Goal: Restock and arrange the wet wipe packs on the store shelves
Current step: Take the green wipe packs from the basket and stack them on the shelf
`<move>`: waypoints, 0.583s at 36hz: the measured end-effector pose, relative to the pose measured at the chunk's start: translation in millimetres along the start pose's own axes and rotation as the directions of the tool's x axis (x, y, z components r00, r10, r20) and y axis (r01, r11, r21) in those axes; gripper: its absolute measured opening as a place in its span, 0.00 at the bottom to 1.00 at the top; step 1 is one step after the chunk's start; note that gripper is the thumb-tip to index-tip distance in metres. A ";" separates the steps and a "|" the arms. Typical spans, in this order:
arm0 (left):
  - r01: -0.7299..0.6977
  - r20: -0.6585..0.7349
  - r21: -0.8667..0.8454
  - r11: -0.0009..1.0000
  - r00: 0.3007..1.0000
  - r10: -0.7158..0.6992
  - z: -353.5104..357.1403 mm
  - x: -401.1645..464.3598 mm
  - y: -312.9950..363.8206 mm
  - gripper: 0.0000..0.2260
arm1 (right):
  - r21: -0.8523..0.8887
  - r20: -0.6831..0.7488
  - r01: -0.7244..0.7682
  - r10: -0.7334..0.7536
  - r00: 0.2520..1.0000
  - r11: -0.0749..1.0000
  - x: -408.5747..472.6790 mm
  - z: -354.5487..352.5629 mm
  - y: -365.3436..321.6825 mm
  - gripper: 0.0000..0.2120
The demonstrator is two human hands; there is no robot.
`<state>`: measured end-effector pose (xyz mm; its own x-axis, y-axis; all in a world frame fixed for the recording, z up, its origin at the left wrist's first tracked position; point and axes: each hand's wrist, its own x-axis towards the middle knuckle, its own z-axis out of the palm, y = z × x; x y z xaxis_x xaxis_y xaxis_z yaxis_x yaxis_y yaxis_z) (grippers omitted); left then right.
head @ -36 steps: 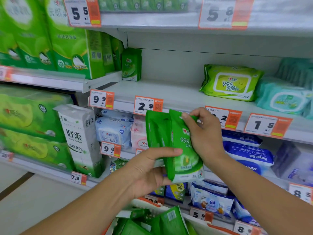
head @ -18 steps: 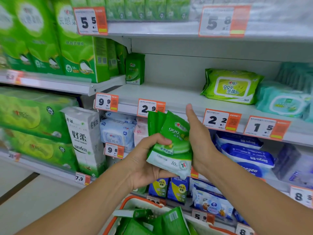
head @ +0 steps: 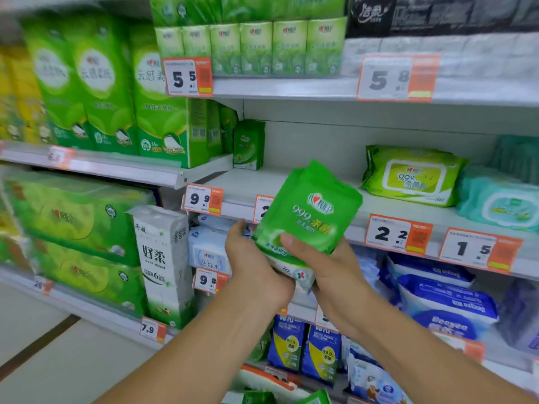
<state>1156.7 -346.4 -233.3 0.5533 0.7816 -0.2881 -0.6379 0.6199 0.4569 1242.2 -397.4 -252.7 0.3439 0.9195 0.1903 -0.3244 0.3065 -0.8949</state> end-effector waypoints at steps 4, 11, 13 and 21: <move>-0.104 0.082 0.117 0.988 0.992 0.095 13.9 21.5 36.1 0.30 | -0.024 0.068 0.031 -0.030 0.997 0.999 26.7 14.9 -23.9 0.28; -0.375 0.615 0.788 -0.489 0.500 0.609 -33.1 105.9 137.9 0.25 | -0.195 -0.023 -0.205 0.205 0.979 0.959 174.5 42.4 -39.8 0.16; -0.252 0.670 0.700 -0.669 0.556 0.491 -48.7 127.9 152.4 0.32 | -0.257 -0.081 -0.256 0.243 0.967 0.932 225.7 47.2 -24.6 0.18; -0.269 0.657 0.611 -0.744 0.697 0.288 -67.4 178.2 186.8 0.19 | -0.491 -0.095 -0.271 0.258 0.962 0.828 369.2 56.3 52.1 0.17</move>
<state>1100.1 -86.6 -256.0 0.5540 0.6778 0.4835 0.6534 -0.7138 0.2520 1302.6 -28.1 -206.4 0.3308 0.9398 -0.0861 0.0709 -0.1157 -0.9908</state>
